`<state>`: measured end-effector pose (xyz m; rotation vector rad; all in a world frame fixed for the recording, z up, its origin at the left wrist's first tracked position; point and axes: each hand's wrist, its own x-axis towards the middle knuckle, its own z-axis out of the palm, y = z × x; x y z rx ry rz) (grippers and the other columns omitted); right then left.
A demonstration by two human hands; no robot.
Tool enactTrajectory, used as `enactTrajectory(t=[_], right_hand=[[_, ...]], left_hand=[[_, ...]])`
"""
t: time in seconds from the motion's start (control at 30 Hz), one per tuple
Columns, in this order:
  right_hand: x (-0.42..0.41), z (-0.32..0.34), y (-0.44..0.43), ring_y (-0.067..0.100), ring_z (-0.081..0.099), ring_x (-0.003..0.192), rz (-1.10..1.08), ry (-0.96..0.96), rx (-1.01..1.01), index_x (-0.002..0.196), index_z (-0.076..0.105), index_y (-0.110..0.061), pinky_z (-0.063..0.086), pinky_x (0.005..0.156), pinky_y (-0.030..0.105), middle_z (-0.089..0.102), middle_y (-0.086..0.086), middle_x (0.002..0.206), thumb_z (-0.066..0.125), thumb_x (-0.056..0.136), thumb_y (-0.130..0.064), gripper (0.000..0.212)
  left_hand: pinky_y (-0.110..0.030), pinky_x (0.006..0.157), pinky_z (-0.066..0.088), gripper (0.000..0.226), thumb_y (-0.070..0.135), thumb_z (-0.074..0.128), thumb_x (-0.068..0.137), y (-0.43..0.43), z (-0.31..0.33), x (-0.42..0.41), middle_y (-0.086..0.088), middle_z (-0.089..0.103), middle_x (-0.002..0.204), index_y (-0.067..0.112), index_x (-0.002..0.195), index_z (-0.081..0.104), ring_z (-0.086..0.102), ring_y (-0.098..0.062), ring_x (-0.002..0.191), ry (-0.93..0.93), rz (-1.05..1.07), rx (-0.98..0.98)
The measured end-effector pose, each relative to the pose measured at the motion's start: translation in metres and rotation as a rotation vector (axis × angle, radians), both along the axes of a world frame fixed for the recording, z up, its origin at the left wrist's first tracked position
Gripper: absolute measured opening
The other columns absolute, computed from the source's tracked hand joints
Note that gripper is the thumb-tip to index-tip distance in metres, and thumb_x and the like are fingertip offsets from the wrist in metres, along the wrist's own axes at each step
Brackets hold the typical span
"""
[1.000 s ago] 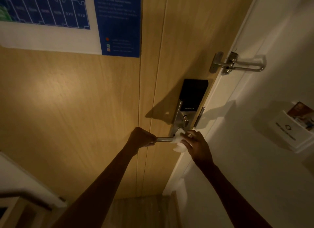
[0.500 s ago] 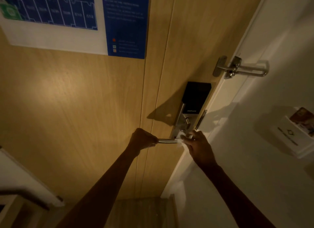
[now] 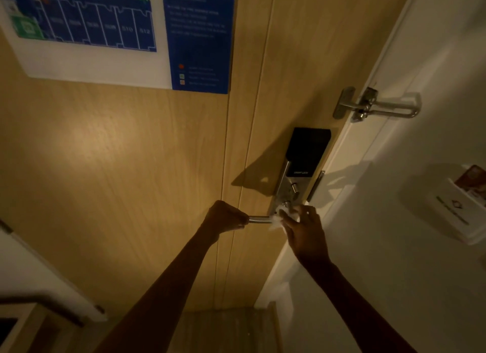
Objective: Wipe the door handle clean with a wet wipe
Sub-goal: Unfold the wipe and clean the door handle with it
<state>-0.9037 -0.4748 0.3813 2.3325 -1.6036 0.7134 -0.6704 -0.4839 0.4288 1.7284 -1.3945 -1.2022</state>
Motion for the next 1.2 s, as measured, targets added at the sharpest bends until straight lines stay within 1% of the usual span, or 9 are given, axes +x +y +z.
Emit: enactTrajectory(t=[0.17,0.3,0.37,0.5,0.57,0.7,0.87,1.03,1.2], right_hand=[[0.055,0.001,-0.004,0.019,0.050,0.116,0.159,0.073,0.048,0.110,0.063,-0.019,0.050,0.092,0.031,0.058,0.003,0.119,0.070,0.083,-0.021,0.028],[0.026,0.013,-0.006,0.024,0.058,0.113,0.110,0.207,0.048,0.103,0.065,-0.020,0.050,0.091,0.037,0.065,0.003,0.112,0.076,0.076,-0.018,0.029],[0.021,0.011,-0.003,0.028,0.060,0.112,0.080,0.177,0.027,0.106,0.066,-0.017,0.051,0.089,0.040,0.067,0.006,0.108,0.077,0.074,-0.015,0.034],[0.056,0.007,0.002,0.022,0.060,0.107,0.192,0.098,0.041,0.112,0.062,-0.015,0.047,0.094,0.037,0.067,0.004,0.104,0.059,0.090,-0.026,0.025],[0.055,0.012,-0.003,0.019,0.062,0.100,0.189,0.082,0.052,0.104,0.066,-0.018,0.049,0.093,0.037,0.069,0.000,0.097,0.061,0.090,-0.030,0.019],[0.030,0.014,-0.013,0.012,0.059,0.103,0.105,0.043,0.087,0.101,0.070,-0.028,0.037,0.095,0.030,0.071,-0.010,0.096,0.060,0.089,-0.039,0.019],[0.060,0.014,-0.013,0.005,0.061,0.092,0.215,-0.029,0.123,0.104,0.068,-0.027,0.038,0.096,0.022,0.071,-0.010,0.090,0.059,0.092,-0.037,0.019],[0.033,0.009,-0.006,0.007,0.063,0.101,0.115,-0.048,0.075,0.109,0.068,-0.028,0.036,0.101,0.032,0.072,-0.012,0.098,0.060,0.091,-0.036,0.021],[0.063,0.019,-0.002,0.009,0.065,0.082,0.177,-0.060,0.066,0.093,0.070,-0.022,0.045,0.086,0.027,0.071,-0.005,0.082,0.065,0.088,-0.031,0.012]], left_hand=[[-0.024,0.081,0.056,0.018,0.004,0.075,0.076,0.001,0.005,0.001,-0.012,0.075,0.090,0.001,0.093,0.075,0.069,-0.014,0.078,-0.018,-0.018,-0.040],[-0.029,0.088,0.057,0.017,0.004,0.075,0.076,0.000,0.002,0.002,-0.009,0.073,0.081,0.001,0.093,0.075,0.069,-0.014,0.075,-0.015,-0.068,-0.048],[-0.031,0.089,0.057,0.015,0.003,0.075,0.076,0.001,0.001,0.004,-0.011,0.074,0.084,0.002,0.091,0.076,0.070,-0.015,0.077,-0.014,-0.072,-0.050],[-0.031,0.088,0.057,0.014,0.002,0.074,0.076,0.002,-0.001,0.005,-0.012,0.075,0.091,0.006,0.089,0.076,0.072,-0.021,0.088,0.049,-0.040,-0.007],[-0.030,0.089,0.056,0.017,0.002,0.073,0.078,0.001,0.000,0.007,-0.014,0.075,0.096,0.003,0.094,0.075,0.071,-0.021,0.090,0.031,-0.059,-0.002],[-0.027,0.085,0.056,0.020,0.004,0.069,0.083,0.000,0.003,0.010,-0.018,0.074,0.099,0.001,0.102,0.073,0.070,-0.022,0.084,-0.025,-0.150,-0.016],[-0.025,0.086,0.055,0.021,0.006,0.069,0.084,0.000,0.006,0.011,-0.010,0.073,0.103,0.008,0.104,0.073,0.070,-0.018,0.097,0.004,-0.136,0.049],[-0.024,0.087,0.055,0.019,0.008,0.068,0.085,-0.002,0.009,0.013,-0.009,0.073,0.104,0.012,0.102,0.075,0.069,-0.020,0.099,-0.004,-0.169,0.099],[-0.024,0.092,0.053,0.022,0.008,0.065,0.087,-0.001,0.011,0.014,-0.006,0.069,0.115,0.012,0.109,0.071,0.065,-0.015,0.104,0.043,-0.194,0.147]])
